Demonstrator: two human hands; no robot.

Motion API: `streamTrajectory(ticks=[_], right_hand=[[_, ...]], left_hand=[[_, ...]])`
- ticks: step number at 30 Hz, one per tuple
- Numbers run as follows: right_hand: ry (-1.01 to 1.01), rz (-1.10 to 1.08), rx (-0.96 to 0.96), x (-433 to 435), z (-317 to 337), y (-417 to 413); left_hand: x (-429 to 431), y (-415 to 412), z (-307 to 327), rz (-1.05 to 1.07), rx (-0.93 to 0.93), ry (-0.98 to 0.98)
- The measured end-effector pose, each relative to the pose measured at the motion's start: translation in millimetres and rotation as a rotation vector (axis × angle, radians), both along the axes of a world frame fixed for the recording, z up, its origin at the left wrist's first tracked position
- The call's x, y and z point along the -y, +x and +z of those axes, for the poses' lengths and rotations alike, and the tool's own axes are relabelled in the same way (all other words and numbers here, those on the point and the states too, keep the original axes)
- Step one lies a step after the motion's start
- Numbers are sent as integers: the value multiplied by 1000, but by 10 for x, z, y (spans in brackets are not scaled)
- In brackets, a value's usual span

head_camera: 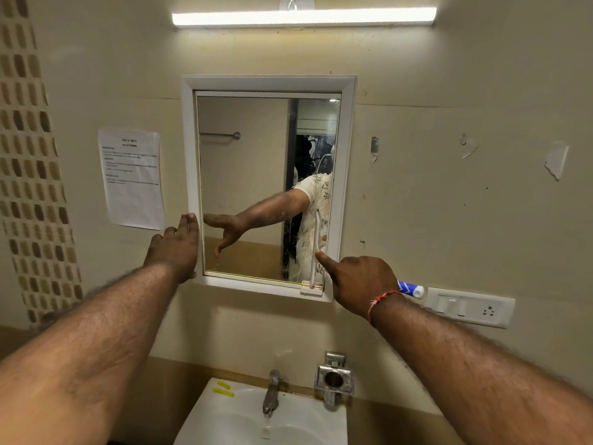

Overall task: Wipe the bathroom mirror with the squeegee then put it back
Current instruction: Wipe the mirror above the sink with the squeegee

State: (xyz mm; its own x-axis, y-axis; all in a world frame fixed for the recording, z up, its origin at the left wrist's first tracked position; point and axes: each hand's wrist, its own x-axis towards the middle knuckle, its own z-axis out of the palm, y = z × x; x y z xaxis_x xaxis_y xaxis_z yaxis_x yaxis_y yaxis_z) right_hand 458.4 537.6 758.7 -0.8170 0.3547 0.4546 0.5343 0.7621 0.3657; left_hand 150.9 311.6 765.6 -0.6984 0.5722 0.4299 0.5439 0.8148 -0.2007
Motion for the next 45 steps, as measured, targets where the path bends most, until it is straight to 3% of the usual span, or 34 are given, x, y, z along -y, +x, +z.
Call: streamTrajectory(ticks=[10,20,24,31,40,45], right_hand=[[-13,46,-71,-26,-26,43],[-16,292,-482,271,570,-260],[24,325,-453,398,744,-546],[-32,161,-465,398,817,-713],[-111,400,-617,1104,1215,-1413],[31,410,-511,1107,1548,-1717]], left_hand=[[193,37,121,-26,-31,-27],[379,-224,743,-63,-197,33],[349,-250,1073,-89,-238,52],[250,-395,1343,-162,-227,102],[260,-589,1877,-246,-296,189],[212,-627,2180,-294,-331,217]])
